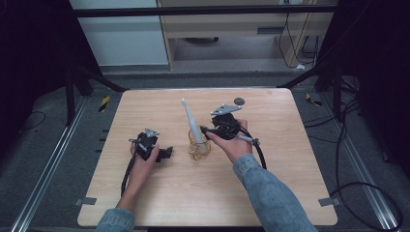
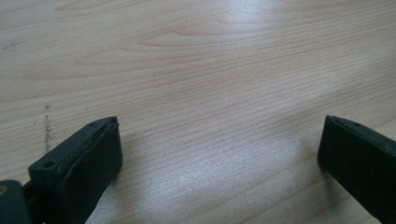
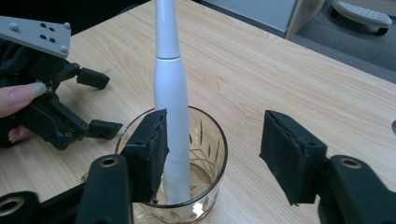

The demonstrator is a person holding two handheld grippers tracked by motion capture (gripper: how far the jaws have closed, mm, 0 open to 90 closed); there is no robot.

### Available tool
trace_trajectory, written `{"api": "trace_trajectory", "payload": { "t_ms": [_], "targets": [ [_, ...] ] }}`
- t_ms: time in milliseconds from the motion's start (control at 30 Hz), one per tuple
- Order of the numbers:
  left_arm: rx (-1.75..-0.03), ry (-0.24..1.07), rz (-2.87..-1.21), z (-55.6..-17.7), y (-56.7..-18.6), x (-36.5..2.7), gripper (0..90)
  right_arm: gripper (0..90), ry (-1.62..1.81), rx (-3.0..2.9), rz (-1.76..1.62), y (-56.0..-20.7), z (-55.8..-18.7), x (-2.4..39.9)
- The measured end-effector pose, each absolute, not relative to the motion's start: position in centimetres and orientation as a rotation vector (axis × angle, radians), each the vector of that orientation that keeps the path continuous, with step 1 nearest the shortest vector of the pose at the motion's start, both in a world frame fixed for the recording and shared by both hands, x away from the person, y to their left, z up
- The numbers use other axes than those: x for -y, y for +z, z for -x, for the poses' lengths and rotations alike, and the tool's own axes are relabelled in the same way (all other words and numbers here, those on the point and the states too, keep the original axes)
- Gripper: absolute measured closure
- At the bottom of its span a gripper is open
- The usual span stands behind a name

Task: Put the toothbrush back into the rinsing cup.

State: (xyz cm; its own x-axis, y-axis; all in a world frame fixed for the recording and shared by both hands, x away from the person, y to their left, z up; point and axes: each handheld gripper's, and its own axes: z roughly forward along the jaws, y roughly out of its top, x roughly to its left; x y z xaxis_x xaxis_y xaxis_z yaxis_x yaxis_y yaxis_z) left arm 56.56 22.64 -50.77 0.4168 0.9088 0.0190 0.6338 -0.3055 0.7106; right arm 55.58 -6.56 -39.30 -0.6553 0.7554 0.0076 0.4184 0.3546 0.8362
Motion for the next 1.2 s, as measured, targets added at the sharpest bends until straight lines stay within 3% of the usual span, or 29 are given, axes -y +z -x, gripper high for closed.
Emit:
{"api": "trace_trajectory", "payload": {
  "t_ms": [233, 400, 633, 1200],
  "targets": [
    [-1.302, 0.566, -2.047, -56.6, -50.8, -22.6, 0.0, 26.8, 1.227, -2.225, -1.078, -39.2, -55.8, 7.1],
    [-1.302, 0.566, -2.047, -56.6, -50.8, -22.6, 0.0, 24.5, 1.22, -2.232, -1.086, -39.1, -55.9, 7.6],
    [-1.302, 0.566, -2.047, -56.6, -50.8, -22.6, 0.0, 10.1, 1.175, -2.217, -1.066, -39.1, -55.7, 7.5],
    [-1.302, 0.566, -2.046, -56.6, -50.8, -22.6, 0.0, 11.8, 1.136, -2.162, -1.053, -39.6, -55.6, 9.7]
  ]
}}
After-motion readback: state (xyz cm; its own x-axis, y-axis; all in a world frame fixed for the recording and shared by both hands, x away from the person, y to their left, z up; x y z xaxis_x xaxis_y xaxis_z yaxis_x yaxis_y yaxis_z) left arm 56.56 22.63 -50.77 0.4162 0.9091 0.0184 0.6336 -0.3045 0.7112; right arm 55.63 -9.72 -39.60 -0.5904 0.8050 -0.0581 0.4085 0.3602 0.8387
